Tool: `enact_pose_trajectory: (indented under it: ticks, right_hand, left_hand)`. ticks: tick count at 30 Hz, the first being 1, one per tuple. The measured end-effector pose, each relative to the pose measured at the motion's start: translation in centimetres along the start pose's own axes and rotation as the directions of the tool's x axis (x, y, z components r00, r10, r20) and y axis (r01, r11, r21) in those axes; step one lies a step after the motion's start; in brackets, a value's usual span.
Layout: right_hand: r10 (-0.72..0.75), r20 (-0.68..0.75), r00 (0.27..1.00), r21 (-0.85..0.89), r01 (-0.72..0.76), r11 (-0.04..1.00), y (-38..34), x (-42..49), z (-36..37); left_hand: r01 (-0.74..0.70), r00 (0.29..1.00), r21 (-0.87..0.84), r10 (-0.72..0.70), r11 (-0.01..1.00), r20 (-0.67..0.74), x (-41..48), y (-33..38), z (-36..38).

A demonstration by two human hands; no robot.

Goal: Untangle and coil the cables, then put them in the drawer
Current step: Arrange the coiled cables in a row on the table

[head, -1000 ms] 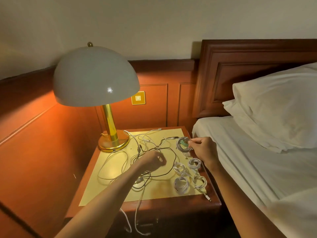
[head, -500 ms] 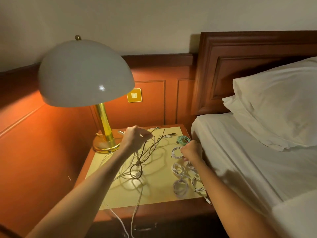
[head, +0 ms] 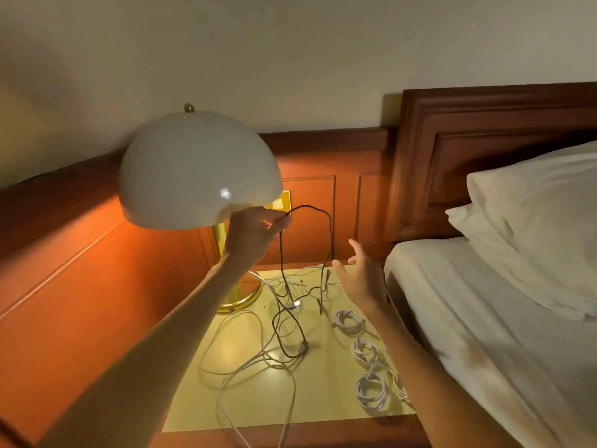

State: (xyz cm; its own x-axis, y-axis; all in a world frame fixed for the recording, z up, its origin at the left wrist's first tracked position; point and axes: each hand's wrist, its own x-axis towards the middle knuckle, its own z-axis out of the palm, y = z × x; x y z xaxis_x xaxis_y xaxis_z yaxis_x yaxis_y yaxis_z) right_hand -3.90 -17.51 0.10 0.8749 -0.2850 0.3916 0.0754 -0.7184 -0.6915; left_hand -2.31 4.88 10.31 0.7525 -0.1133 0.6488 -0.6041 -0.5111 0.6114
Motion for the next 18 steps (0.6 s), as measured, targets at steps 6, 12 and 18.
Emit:
enact_pose_trajectory:
  ticks: [6, 12, 18]
  right_hand:
    - [-0.142, 0.242, 0.960, 0.345, 0.052, 0.937, -8.4, 4.5, -3.8]
    - [-0.215, -0.046, 0.976, 0.341, 0.217, 0.915, -14.3, 6.3, -8.4]
    - [-0.254, -0.161, 0.954, 0.422, 0.299, 0.856, -23.7, 6.4, -17.4]
  left_hand:
    - [-0.092, 0.994, -0.173, 0.079, 0.981, -0.081, 3.2, 3.8, -3.9]
    - [-0.064, 0.983, -0.322, 0.004, 0.945, -0.184, 4.1, 8.5, -8.1]
    - [-0.063, 0.960, -0.338, -0.035, 0.939, -0.278, 5.2, 12.6, -13.1]
